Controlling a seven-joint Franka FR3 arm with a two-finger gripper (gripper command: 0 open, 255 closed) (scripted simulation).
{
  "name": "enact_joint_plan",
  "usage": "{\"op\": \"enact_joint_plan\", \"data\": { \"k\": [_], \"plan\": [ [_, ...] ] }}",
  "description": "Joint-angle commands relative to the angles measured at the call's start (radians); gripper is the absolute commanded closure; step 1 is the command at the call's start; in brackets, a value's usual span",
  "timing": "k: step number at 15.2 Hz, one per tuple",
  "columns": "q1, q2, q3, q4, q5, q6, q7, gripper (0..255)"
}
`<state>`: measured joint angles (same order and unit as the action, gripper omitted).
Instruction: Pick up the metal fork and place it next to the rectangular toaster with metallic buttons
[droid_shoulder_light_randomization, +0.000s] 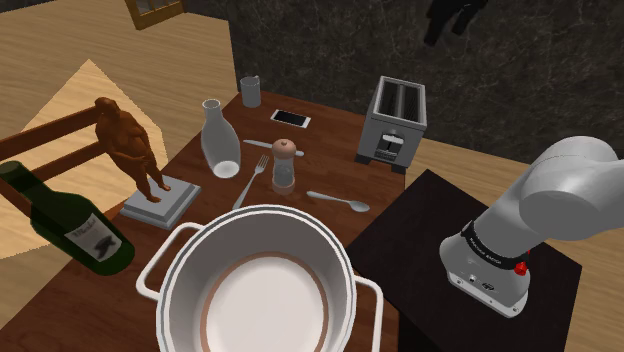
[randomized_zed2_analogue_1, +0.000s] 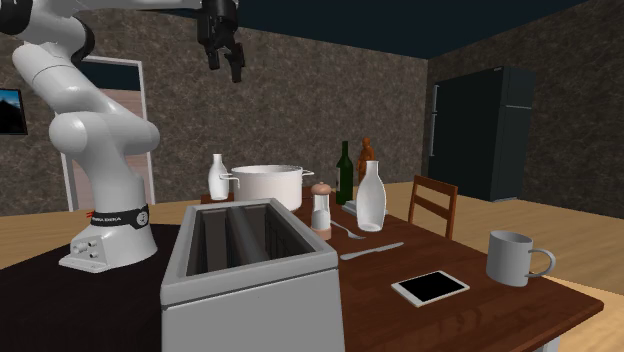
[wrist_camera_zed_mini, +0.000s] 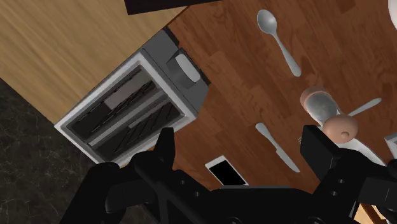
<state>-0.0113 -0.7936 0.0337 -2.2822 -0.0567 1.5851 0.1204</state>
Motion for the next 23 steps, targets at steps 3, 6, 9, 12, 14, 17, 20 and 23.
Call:
{"op": "enact_joint_plan", "data": {
  "k": [3,6,9,12,14,17,20,23],
  "plan": [
    [-0.004,0.012,0.035,-0.043,0.022,0.051,0.068,0],
    [-0.009,0.043,0.088,-0.096,0.055,0.131,0.168,0],
    [-0.014,0.090,0.142,-0.135,0.084,0.214,0.268,0],
    [-0.021,0.155,0.197,-0.160,0.107,0.300,0.368,0],
    [-0.028,0.206,0.235,-0.168,0.119,0.358,0.436,0],
    [-0.042,0.296,0.291,-0.167,0.126,0.444,0.539,0],
    [-0.062,0.399,0.346,-0.151,0.119,0.528,0.647,0],
    [-0.085,0.514,0.398,-0.120,0.090,0.605,0.763,0]
  ]
}}
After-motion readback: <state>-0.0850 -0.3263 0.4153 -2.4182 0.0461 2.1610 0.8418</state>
